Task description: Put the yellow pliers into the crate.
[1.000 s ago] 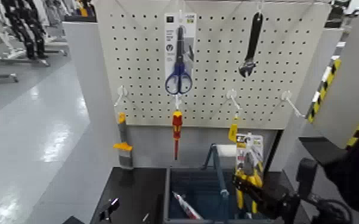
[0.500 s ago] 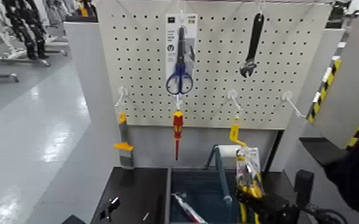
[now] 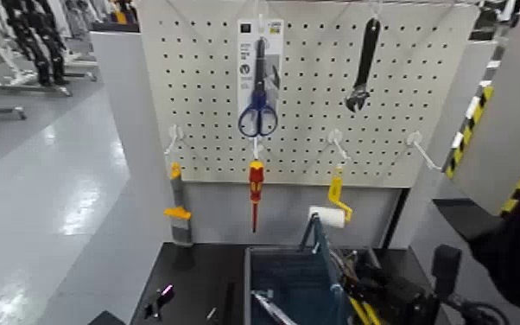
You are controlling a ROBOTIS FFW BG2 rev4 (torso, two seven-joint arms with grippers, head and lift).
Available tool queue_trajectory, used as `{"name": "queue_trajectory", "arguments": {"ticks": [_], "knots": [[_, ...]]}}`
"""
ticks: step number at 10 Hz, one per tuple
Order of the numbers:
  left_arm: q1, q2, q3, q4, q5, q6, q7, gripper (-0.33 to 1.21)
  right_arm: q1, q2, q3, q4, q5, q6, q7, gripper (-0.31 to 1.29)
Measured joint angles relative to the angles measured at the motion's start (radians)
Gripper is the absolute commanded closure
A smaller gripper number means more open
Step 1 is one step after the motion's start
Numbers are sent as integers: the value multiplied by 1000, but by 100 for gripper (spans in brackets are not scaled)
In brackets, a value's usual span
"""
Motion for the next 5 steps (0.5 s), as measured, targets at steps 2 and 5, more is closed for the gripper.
{"name": "queue_trajectory", "arguments": {"ticks": [2, 5], "knots": [[0, 0, 0, 0, 0, 0, 0, 11, -4, 0, 2, -2, 0, -10, -1, 5], [0, -1, 0, 0, 0, 0, 0, 11, -5, 0, 3, -27, -1, -18, -2, 5]]}}
